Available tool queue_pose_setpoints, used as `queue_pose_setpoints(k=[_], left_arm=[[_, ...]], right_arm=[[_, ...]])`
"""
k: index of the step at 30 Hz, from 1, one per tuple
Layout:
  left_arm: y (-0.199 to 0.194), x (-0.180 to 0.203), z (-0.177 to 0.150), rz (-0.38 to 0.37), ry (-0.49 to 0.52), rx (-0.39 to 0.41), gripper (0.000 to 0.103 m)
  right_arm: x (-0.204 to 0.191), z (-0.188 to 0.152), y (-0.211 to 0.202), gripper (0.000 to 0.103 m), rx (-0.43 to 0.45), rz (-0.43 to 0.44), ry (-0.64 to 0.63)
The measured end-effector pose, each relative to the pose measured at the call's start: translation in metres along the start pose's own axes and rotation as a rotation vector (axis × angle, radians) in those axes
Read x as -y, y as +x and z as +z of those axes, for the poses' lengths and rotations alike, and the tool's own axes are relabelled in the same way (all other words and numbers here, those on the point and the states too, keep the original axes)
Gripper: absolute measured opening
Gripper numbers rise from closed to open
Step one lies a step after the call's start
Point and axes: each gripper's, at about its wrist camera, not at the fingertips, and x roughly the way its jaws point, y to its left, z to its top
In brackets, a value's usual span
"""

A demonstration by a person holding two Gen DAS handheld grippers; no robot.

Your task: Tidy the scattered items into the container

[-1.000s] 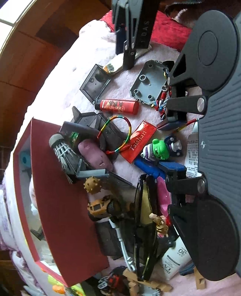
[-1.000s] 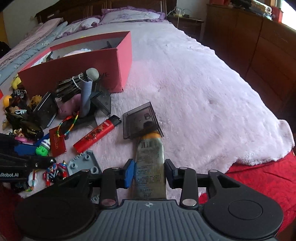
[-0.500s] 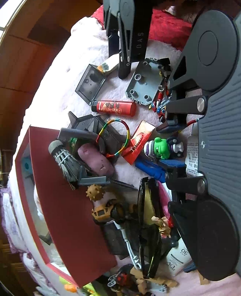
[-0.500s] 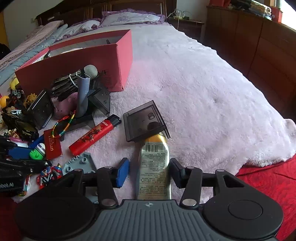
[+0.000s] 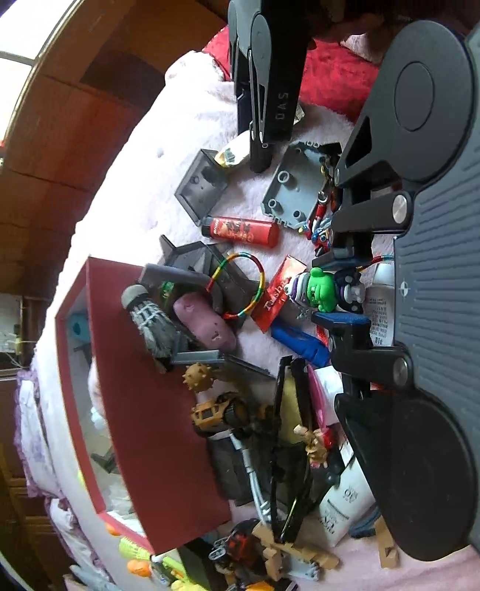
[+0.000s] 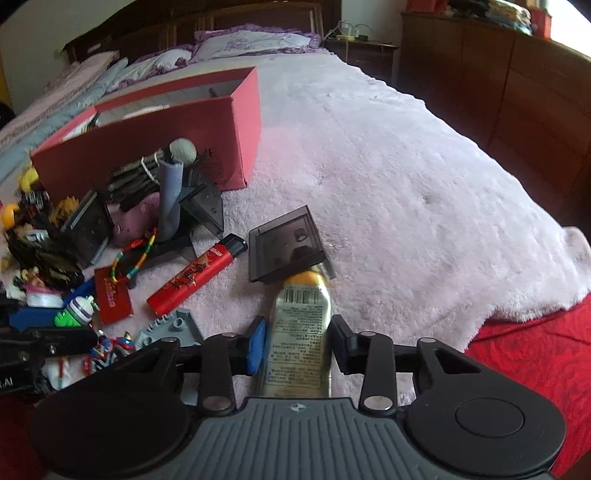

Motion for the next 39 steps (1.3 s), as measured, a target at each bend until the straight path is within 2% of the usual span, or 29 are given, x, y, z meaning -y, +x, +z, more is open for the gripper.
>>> queue_pose_setpoints(k=[5,10,11,12,16,21,23,26,39], left_arm=[[-0.012,-0.005,0.001,-0.010,-0.028,0.021,0.025],[-0.017,-0.010,0.002,-0.011,-0.056,0.028,0.025],[-0.019,-0.012,0.002,-0.011,-0.060,0.031,0.025],[-0.020,-0.013,0.003,-0.012,-0.063,0.034,0.025],[-0.022,-0.014,0.003,-0.009,-0.062,0.041,0.025],[-0.020,-0.015,0.003,-0.005,-0.065,0.034,0.025],[-0.019,-0.015,0.002,0.004,-0.064,0.032,0.025],[-0.019,-0.016,0.002,0.004,-0.066,0.026,0.025],[-0.043,-0.030,0.016,0.016,-0.096,0.096,0.025]], right_arm=[[0.016,0.003,-0.014,0.038,0.013,0.094,0.125],[0.021,0.007,-0.028,0.032,0.038,0.105,0.149],[0.020,0.008,-0.030,0.005,0.044,0.107,0.147],[0.020,0.008,-0.031,0.009,0.040,0.106,0.142],[0.017,0.007,-0.027,0.007,-0.003,0.084,0.118],[0.009,0.002,-0.014,0.017,-0.058,0.078,0.071],[0.006,0.000,-0.010,0.017,-0.074,0.079,0.053],[0.002,-0.001,-0.009,0.008,-0.071,0.068,0.034],[0.006,0.023,-0.057,0.008,0.052,0.209,0.090]])
